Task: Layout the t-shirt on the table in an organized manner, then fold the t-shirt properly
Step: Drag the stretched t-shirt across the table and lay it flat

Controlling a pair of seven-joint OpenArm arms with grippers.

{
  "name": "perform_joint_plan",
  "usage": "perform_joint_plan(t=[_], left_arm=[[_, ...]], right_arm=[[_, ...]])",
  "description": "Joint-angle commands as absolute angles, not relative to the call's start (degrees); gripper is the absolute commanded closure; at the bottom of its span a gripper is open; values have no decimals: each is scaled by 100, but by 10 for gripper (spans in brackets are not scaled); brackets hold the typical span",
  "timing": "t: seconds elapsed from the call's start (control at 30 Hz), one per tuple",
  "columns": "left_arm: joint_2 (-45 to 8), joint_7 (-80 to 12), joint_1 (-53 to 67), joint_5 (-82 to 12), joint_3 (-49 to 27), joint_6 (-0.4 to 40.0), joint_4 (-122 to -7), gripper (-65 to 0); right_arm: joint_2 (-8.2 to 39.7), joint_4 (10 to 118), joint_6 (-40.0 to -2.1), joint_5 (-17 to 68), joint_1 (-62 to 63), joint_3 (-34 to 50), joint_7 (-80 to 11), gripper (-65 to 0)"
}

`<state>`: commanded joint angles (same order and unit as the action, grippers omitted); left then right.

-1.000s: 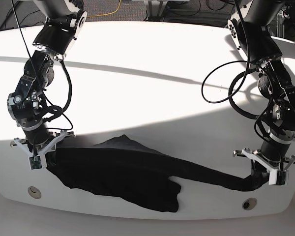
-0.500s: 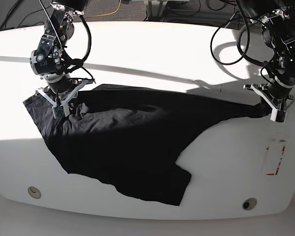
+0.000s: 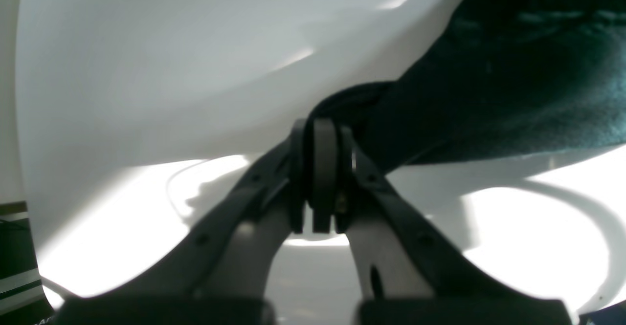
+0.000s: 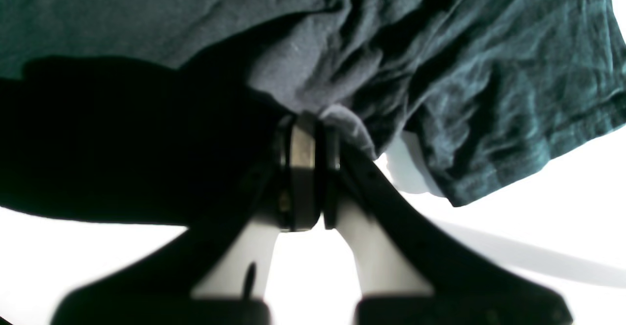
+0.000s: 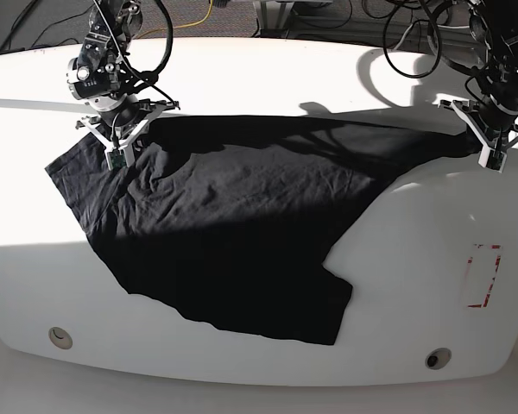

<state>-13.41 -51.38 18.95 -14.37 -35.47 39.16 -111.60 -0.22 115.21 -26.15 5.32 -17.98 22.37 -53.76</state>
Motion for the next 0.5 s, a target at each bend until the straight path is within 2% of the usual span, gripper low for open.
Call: perform_joint_plan(t=[0.1,0.3,0.4,0.5], left_arm=[[-1420,-5138,2009,-1429,-3547,4000,-11160,0],[-1437,-5138,2185,-1429,-3547,4000,-11160,-14],[-1516,-5138,2246,-1429,-3538,4000,-11160,-88],[-1587,-5138,2334,-1437,-3530,4000,-11160,-225]], right_arm=[[-75,11521,-2607,523,-1895,2255,-5376,-52],[-127,11521,-2607,523,-2114,2264,-5367,-260],[-136,11521,-2607,549,-2167,2264,-5367,-350],[-136,11547,-2607,567,-2246,2264,-5367,-428]])
